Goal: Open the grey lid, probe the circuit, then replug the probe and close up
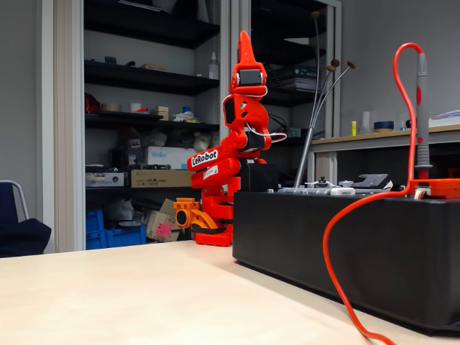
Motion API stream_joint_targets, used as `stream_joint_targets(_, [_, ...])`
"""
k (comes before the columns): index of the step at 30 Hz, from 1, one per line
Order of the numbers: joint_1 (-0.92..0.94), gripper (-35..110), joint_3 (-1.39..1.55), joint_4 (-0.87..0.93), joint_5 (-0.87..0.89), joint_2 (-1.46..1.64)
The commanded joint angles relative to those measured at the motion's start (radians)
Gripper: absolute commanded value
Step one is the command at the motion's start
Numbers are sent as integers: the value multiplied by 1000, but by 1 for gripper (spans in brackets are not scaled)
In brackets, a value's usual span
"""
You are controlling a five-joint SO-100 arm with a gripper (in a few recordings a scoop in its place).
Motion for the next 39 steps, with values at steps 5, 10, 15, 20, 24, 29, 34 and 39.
stream_joint_targets(5, [-6, 0, 3, -152, 12, 0])
stream_joint_targets(10, [-6, 0, 3, -230, 12, 0])
stream_joint_targets(15, [-6, 0, 3, -299, 12, 0])
stream_joint_targets(20, [-25, 0, 3, -359, 12, 0])
stream_joint_targets(24, [-26, 0, 3, -373, 14, 0])
stream_joint_targets(29, [-28, 0, 3, -373, 11, 0])
stream_joint_targets(34, [-28, 0, 3, -373, 9, 0])
stream_joint_targets(39, [-28, 0, 3, -373, 9, 0])
